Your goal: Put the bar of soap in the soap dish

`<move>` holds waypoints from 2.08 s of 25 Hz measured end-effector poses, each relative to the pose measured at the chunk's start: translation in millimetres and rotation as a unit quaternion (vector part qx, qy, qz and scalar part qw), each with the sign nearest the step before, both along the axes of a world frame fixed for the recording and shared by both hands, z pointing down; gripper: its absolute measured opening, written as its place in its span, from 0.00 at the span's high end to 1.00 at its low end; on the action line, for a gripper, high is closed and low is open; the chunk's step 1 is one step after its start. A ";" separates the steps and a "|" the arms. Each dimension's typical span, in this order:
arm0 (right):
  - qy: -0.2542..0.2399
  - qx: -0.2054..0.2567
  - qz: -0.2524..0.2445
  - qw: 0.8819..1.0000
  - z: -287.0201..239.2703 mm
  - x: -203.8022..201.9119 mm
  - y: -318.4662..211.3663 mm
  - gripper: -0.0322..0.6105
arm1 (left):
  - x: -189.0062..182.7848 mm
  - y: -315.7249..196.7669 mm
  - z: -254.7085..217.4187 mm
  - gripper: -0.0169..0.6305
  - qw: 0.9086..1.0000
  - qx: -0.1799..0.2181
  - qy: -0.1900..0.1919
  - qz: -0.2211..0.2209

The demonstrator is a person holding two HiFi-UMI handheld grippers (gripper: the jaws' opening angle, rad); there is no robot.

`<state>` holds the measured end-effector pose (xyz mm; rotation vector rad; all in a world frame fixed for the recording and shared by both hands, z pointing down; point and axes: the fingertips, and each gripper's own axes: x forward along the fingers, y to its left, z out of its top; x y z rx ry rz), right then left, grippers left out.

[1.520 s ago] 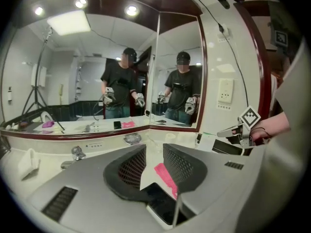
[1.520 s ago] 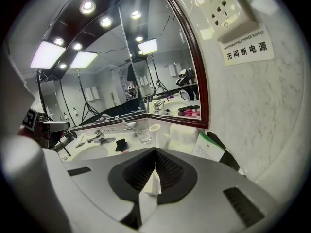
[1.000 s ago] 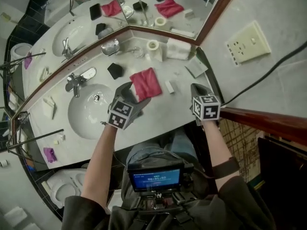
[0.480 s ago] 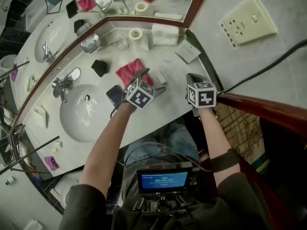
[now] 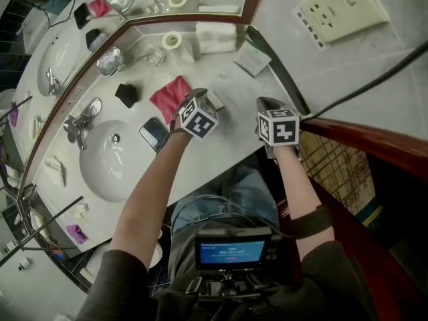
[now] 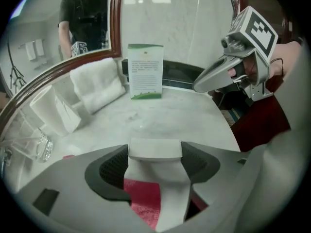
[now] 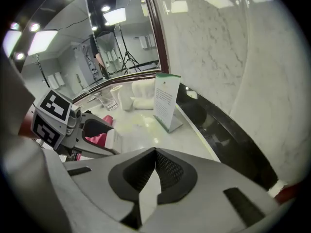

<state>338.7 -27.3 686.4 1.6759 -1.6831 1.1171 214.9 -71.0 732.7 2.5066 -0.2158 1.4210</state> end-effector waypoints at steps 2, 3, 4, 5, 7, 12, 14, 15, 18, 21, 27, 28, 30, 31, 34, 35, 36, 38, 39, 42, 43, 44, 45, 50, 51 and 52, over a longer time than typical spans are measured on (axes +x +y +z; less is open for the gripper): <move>-0.003 -0.004 0.002 1.000 3.0 0.7 4.3 0.92 | -1.0 -2.2 0.3 0.47 1.000 0.006 0.000 -0.008; -0.004 -0.006 0.004 1.000 4.3 1.4 6.3 0.92 | -1.5 -2.3 0.1 0.48 1.000 0.008 0.000 -0.009; -0.005 -0.008 0.006 1.000 5.7 2.4 8.4 0.92 | -2.0 -2.1 -0.2 0.48 1.000 0.011 0.000 -0.010; -0.006 -0.010 0.008 1.000 6.7 3.3 10.2 0.92 | -2.5 -1.9 -1.0 0.48 1.000 0.014 0.001 -0.012; -0.008 -0.011 0.009 1.000 5.9 3.1 10.8 0.92 | -3.0 -2.6 -5.9 0.48 1.000 0.015 0.007 -0.022; -0.016 -0.011 0.006 1.000 1.3 -0.5 7.3 0.92 | -3.8 -9.5 -29.8 0.48 0.998 0.029 0.030 -0.045; -0.019 -0.011 0.006 1.000 -0.3 -2.4 6.7 0.92 | -5.7 -12.4 -42.4 0.48 0.997 0.038 0.044 -0.054; -0.021 -0.011 0.005 1.000 -1.6 -3.8 5.9 0.92 | -7.4 -13.5 -48.0 0.48 0.996 0.042 0.052 -0.060; -0.025 -0.010 -0.001 1.000 -5.9 -9.2 4.0 0.92 | -13.7 -14.8 -64.0 0.48 0.992 0.053 0.082 -0.082; -0.024 -0.004 -0.013 1.000 -15.0 -17.2 -1.0 0.92 | -24.2 -15.6 -78.0 0.48 0.986 0.067 0.105 -0.108; -0.023 -0.007 -0.040 0.999 -22.7 -34.4 -6.1 0.92 | -58.2 -13.9 -99.9 0.48 0.973 0.088 0.132 -0.170; -0.025 -0.007 -0.047 0.999 -25.2 -40.0 -7.9 0.92 | -65.6 -14.5 -105.2 0.48 0.970 0.094 0.136 -0.180; -0.030 -0.006 -0.067 0.997 -30.6 -54.7 -11.3 0.92 | -82.6 -16.7 -115.3 0.48 0.962 0.106 0.144 -0.205; -0.032 -0.006 -0.079 0.996 -33.2 -63.4 -12.8 0.92 | -92.4 -17.8 -118.7 0.48 0.958 0.111 0.146 -0.221; -0.037 -0.005 -0.122 0.992 -38.3 -94.0 -16.5 0.92 | -123.2 -20.4 -124.8 0.48 0.945 0.123 0.148 -0.263; -0.040 -0.007 -0.134 0.990 -38.0 -105.0 -16.7 0.92 | -133.1 -21.8 -129.0 0.48 0.942 0.128 0.147 -0.272; -0.043 -0.007 -0.148 0.988 -38.5 -117.2 -17.6 0.92 | -143.1 -23.9 -134.1 0.48 0.939 0.133 0.146 -0.280; -0.050 -0.003 -0.183 0.982 -42.2 -145.6 -21.6 0.92 | -164.8 -28.9 -141.6 0.48 0.932 0.143 0.143 -0.301; -0.052 -0.003 -0.201 0.978 -43.7 -160.1 -22.9 0.92 | -176.4 -31.6 -143.7 0.48 0.928 0.147 0.142 -0.313; -0.057 -0.005 -0.254 0.965 -47.4 -203.5 -23.3 0.92 | -210.6 -41.7 -149.1 0.48 0.914 0.159 0.138 -0.347; -0.059 -0.005 -0.272 0.961 -48.5 -217.8 -23.0 0.92 | -221.8 -46.0 -151.1 0.48 0.909 0.163 0.136 -0.357; -0.061 -0.004 -0.288 0.956 -50.2 -232.2 -23.1 0.92 | -232.9 -50.9 -153.2 0.48 0.905 0.167 0.135 -0.366; -0.064 -0.002 -0.305 0.950 -53.1 -246.8 -24.0 0.92 | -243.5 -56.3 -155.3 0.48 0.901 0.171 0.134 -0.375; -0.076 0.011 -0.367 0.927 -63.3 -308.0 -32.9 0.92 | -286.4 -90.8 -163.3 0.48 0.888 0.190 0.129 -0.399; -0.077 0.013 -0.375 0.924 -64.3 -318.1 -35.7 0.92 | -292.7 -99.0 -164.6 0.48 0.887 0.194 0.128 -0.400; -0.078 0.016 -0.382 0.921 -65.3 -327.4 -39.0 0.92 | -298.3 -107.4 -165.7 0.48 0.886 0.198 0.126 -0.400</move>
